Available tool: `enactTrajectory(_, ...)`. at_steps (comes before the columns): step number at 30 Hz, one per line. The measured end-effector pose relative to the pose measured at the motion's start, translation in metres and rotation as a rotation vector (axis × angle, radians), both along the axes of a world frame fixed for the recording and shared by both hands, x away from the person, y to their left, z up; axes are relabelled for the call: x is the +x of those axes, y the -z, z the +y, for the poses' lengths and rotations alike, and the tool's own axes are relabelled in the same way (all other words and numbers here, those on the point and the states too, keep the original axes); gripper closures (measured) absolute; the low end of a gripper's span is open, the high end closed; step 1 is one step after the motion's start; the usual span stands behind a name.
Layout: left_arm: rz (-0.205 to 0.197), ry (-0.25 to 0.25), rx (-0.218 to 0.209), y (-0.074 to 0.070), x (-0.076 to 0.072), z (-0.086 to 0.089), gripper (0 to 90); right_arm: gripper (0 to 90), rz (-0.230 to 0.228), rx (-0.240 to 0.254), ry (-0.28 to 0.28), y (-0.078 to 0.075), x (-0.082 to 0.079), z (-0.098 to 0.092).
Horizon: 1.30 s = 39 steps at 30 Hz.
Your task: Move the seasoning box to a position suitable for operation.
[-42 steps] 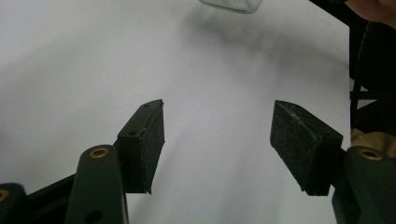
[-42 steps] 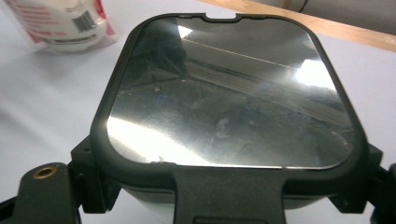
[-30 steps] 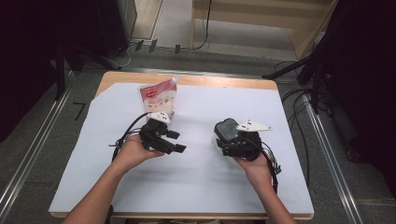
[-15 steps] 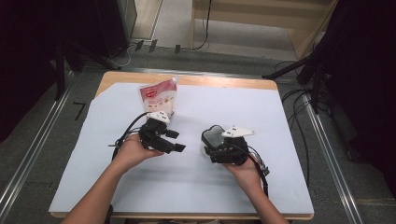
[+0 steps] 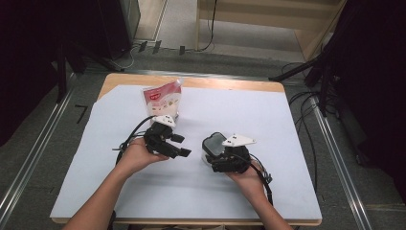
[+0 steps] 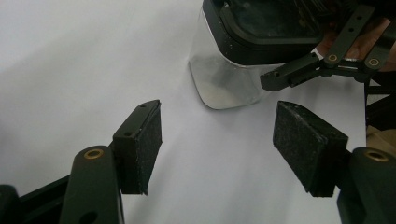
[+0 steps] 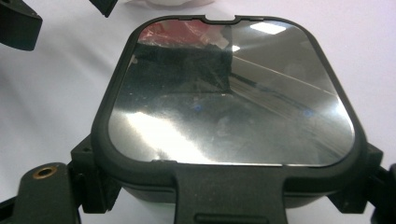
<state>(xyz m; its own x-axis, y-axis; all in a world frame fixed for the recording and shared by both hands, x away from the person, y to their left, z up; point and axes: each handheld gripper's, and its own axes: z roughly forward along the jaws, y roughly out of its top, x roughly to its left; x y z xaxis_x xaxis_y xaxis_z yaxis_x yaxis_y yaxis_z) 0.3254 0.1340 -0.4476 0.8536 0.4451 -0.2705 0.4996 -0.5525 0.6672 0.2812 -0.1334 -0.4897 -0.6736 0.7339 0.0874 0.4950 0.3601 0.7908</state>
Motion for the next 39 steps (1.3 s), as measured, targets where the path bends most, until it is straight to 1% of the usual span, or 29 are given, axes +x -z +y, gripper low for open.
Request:
enactTrajectory(3,-0.002,0.003,0.003,0.0,0.0,0.0,33.8,15.9,-0.006,-0.009,-0.002,0.001,-0.001,0.001)
enactTrajectory(4,-0.002,0.004,-0.003,0.001,0.0,-0.001,33.1,13.3,0.005,-0.006,-0.02,0.0,0.0,0.0)
enactTrajectory(5,-0.001,0.009,0.002,0.001,0.0,-0.001,33.1,12.9,0.021,0.001,-0.024,0.0,0.0,0.0)
enactTrajectory(6,-0.001,0.009,0.002,0.001,0.0,-0.001,32.9,12.9,0.021,0.001,-0.024,0.0,0.0,0.0)
enactTrajectory(7,-0.003,0.006,0.005,0.001,0.0,-0.002,32.8,12.2,0.044,0.015,-0.019,0.0,0.001,-0.001)
enactTrajectory(10,-0.007,0.004,0.013,0.001,0.0,-0.002,32.6,11.0,0.048,0.018,-0.022,-0.004,0.001,-0.002)
enactTrajectory(12,-0.006,0.004,0.01,0.001,-0.001,-0.002,32.6,10.6,0.051,0.022,-0.021,-0.005,0.001,-0.002)
enactTrajectory(13,-0.007,0.004,0.009,0.001,0.0,-0.002,32.6,10.6,0.079,0.035,-0.007,-0.01,0.002,-0.003)
enactTrajectory(14,-0.007,0.004,0.008,0.001,0.0,-0.002,32.6,10.6,0.079,0.035,-0.007,-0.01,0.002,-0.003)
enactTrajectory(15,-0.008,0.009,0.01,0.0,0.0,-0.002,32.6,10.6,0.094,0.051,-0.002,-0.014,0.003,-0.005)
enactTrajectory(16,-0.013,0.016,0.016,0.0,0.0,-0.002,32.6,10.6,0.092,0.054,-0.009,-0.015,0.003,-0.007)
enactTrajectory(17,-0.012,0.013,0.017,0.0,0.001,-0.002,32.6,10.6,0.101,0.063,-0.02,-0.018,0.003,-0.009)
enactTrajectory(19,-0.007,0.015,0.008,0.0,0.002,-0.002,32.6,10.6,0.107,0.069,-0.024,-0.022,0.003,-0.012)
enactTrajectory(21,-0.006,0.014,0.013,-0.001,0.003,-0.002,32.7,11.3,0.106,0.07,-0.025,-0.027,0.002,-0.015)
enactTrajectory(22,-0.001,0.013,0.01,-0.002,0.002,-0.003,32.7,11.6,0.102,0.066,-0.037,-0.028,0.002,-0.017)
enactTrajectory(24,-0.003,0.011,0.012,-0.003,0.002,-0.003,32.7,11.7,0.096,0.044,-0.053,-0.031,0.0,-0.02)
enactTrajectory(25,-0.001,0.013,0.005,-0.003,0.003,-0.003,32.7,12.7,0.087,0.044,-0.061,-0.033,-0.001,-0.022)
enactTrajectory(26,-0.001,0.013,0.005,-0.003,0.003,-0.003,32.9,14.0,0.089,0.047,-0.066,-0.035,-0.002,-0.024)
enactTrajectory(27,0.012,0.012,-0.007,-0.004,0.005,-0.003,33.6,14.1,0.088,0.055,-0.07,-0.037,-0.003,-0.026)
enactTrajectory(28,0.012,0.012,-0.007,-0.004,0.005,-0.003,33.8,14.0,0.092,0.065,-0.079,-0.038,-0.003,-0.029)
enactTrajectory(29,0.027,0.011,-0.002,-0.004,0.008,-0.004,33.8,14.2,0.085,0.065,-0.076,-0.04,-0.004,-0.032)
enactTrajectory(30,0.031,0.007,-0.004,-0.005,0.009,-0.005,34.0,14.5,0.082,0.067,-0.073,-0.042,-0.005,-0.034)
enactTrajectory(31,0.033,0.018,-0.004,-0.006,0.01,-0.005,34.2,14.6,0.084,0.075,-0.076,-0.043,-0.005,-0.038)
enactTrajectory(33,0.024,0.019,-0.001,-0.007,0.009,-0.007,35.0,15.8,0.089,0.079,-0.074,-0.044,-0.006,-0.041)
enactTrajectory(34,0.009,0.042,0.006,-0.009,0.009,-0.009,35.0,20.0,0.09,0.076,-0.072,-0.045,-0.008,-0.048)
enactTrajectory(35,0.0,0.056,0.014,-0.01,0.009,-0.01,35.0,21.5,0.09,0.07,-0.069,-0.046,-0.009,-0.05)
enactTrajectory(36,0.0,0.065,0.006,-0.011,0.009,-0.012,34.9,23.9,0.084,0.063,-0.06,-0.046,-0.01,-0.053)
enactTrajectory(38,0.008,0.072,0.007,-0.012,0.011,-0.013,34.9,30.8,0.102,0.067,-0.059,-0.046,-0.012,-0.057)
enactTrajectory(39,0.015,0.083,0.009,-0.014,0.013,-0.015,34.9,30.8,0.102,0.067,-0.059,-0.046,-0.012,-0.057)
